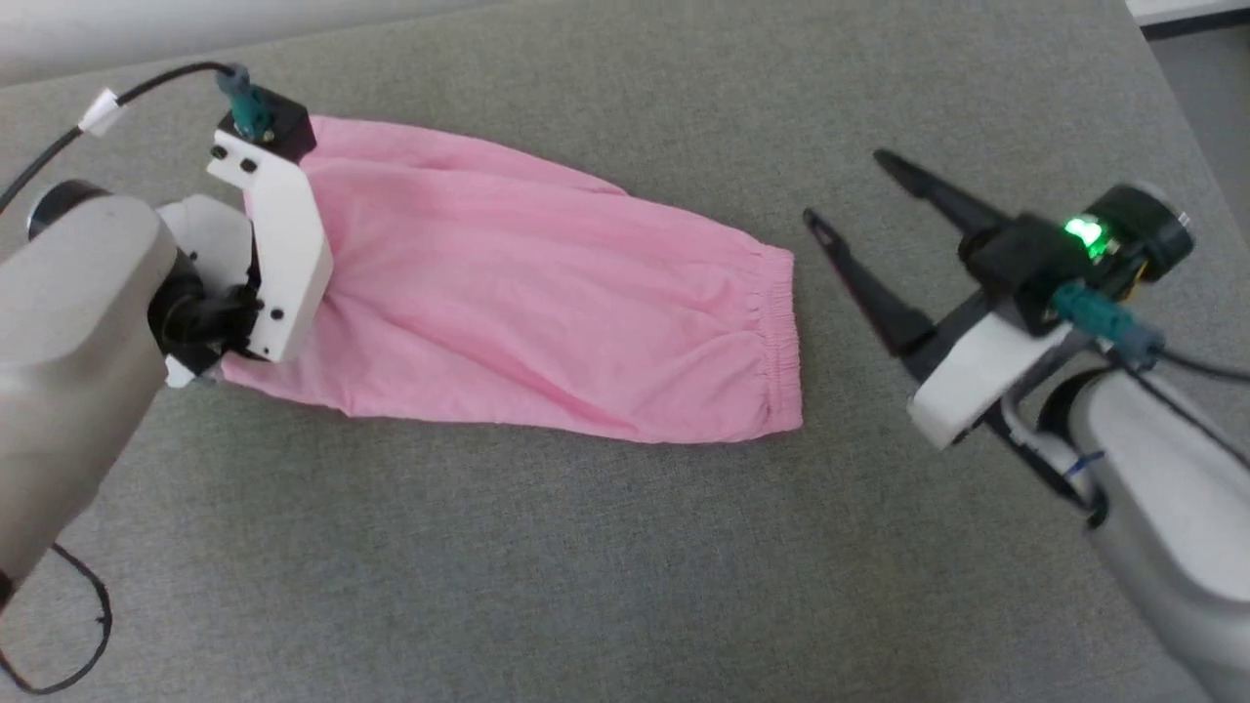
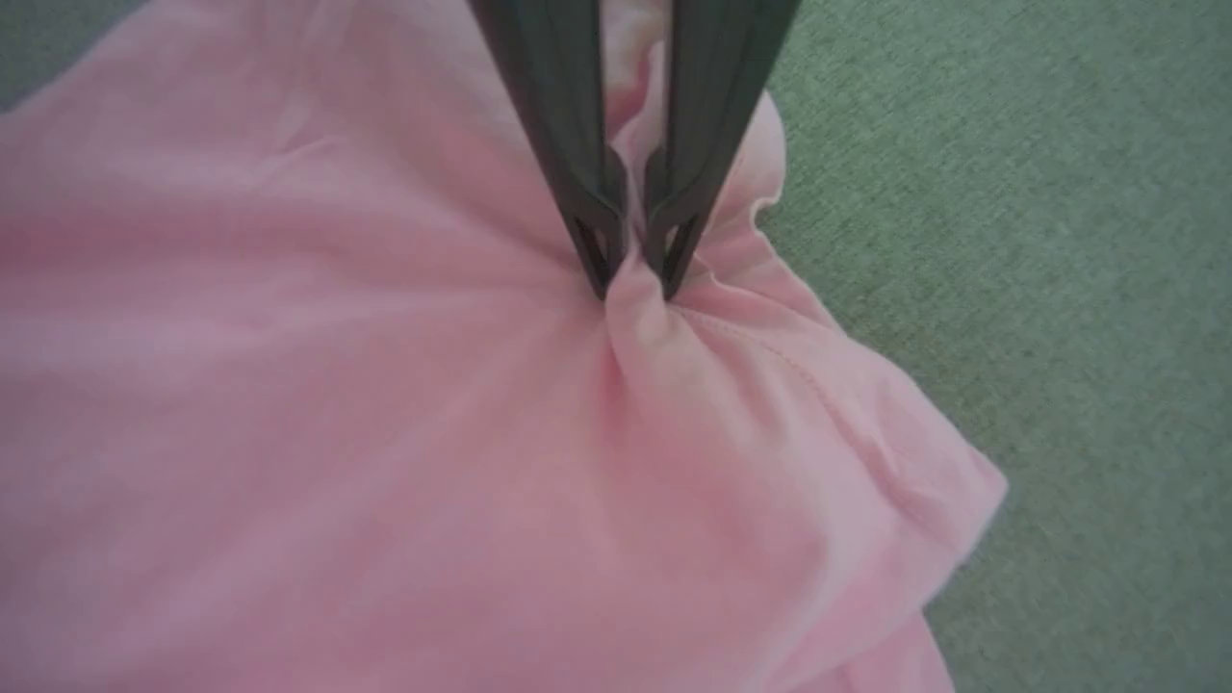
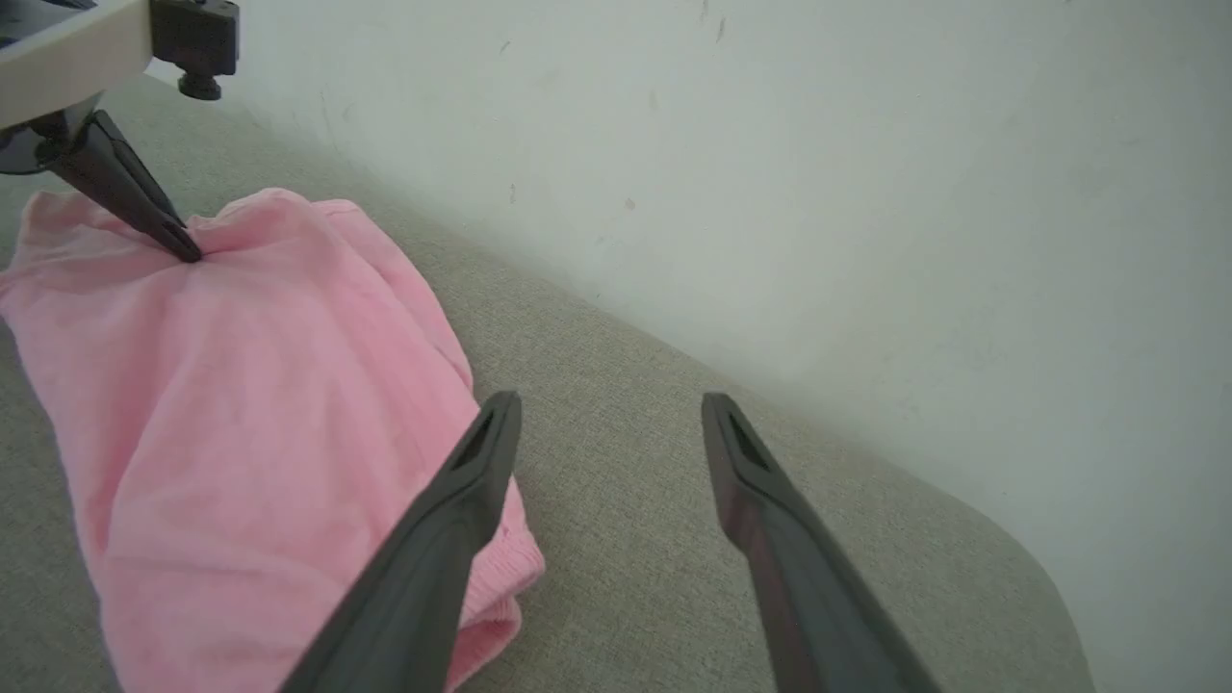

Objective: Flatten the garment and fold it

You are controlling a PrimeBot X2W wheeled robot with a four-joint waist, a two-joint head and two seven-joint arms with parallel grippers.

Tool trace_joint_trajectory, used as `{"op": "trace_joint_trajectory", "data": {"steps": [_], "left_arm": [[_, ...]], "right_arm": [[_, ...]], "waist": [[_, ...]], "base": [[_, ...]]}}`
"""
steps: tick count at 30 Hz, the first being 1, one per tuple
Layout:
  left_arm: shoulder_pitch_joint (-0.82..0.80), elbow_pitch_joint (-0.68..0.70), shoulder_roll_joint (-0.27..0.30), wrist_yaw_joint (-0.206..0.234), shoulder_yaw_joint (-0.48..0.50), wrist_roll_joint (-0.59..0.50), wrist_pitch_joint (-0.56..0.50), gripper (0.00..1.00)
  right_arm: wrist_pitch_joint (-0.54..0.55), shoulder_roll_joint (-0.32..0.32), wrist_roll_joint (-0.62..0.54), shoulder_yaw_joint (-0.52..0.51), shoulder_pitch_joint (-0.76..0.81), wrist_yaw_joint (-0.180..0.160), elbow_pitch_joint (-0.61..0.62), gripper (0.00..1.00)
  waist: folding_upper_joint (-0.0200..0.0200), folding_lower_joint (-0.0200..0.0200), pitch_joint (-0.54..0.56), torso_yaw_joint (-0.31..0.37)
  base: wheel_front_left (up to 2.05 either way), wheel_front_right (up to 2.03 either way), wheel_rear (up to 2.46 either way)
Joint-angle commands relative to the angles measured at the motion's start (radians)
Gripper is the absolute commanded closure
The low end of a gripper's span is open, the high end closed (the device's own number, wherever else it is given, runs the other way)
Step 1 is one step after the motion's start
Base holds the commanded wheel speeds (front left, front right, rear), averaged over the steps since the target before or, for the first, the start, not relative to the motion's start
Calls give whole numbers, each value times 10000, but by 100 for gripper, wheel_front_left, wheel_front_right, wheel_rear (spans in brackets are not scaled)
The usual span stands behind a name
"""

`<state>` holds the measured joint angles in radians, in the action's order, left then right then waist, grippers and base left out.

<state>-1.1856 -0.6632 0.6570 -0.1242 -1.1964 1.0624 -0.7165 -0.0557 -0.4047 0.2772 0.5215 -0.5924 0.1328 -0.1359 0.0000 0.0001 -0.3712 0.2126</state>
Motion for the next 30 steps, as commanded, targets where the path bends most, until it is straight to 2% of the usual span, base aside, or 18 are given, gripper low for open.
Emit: {"op": "trace_joint_trajectory", "data": {"steps": [1, 4, 11, 14, 18, 26, 30], "left_arm": [[463, -64, 3, -65, -199, 56, 24, 100], [490, 78, 10, -65, -323, 92, 241, 100], [552, 331, 19, -65, -519, 155, 596, 100], [498, 344, -27, -65, -563, 143, 696, 100], [379, 345, -79, -65, -605, 104, 825, 100], [108, 265, -273, -65, -665, -17, 1142, 100], [34, 191, -365, -65, -693, -7, 1240, 100]], "right_arm": [[195, -147, 108, 38, -323, -21, 102, 0], [1336, -611, 598, 625, -914, -21, 190, 0], [5560, -1932, 3393, 3682, -2652, -21, 444, 0], [6568, -2132, 4252, 4507, -3239, -21, 215, 0], [6871, -1789, 4962, 4978, -3543, -21, -585, 0], [5845, -154, 5403, 4997, -2996, -21, -3361, 0], [5655, 221, 5540, 5488, -2716, -21, -4240, 0]], "waist": [[0, -1, 244, -135], [0, -1, 492, -198], [0, -1, 745, -245], [0, -1, 695, -281], [0, -1, 533, -349], [0, -1, 22, -619], [0, -1, -110, -718]], "base": [[0, 0, 0], [0, 0, 0], [0, 0, 0], [0, 0, 0], [0, 0, 0], [0, 0, 0], [0, 0, 0]]}}
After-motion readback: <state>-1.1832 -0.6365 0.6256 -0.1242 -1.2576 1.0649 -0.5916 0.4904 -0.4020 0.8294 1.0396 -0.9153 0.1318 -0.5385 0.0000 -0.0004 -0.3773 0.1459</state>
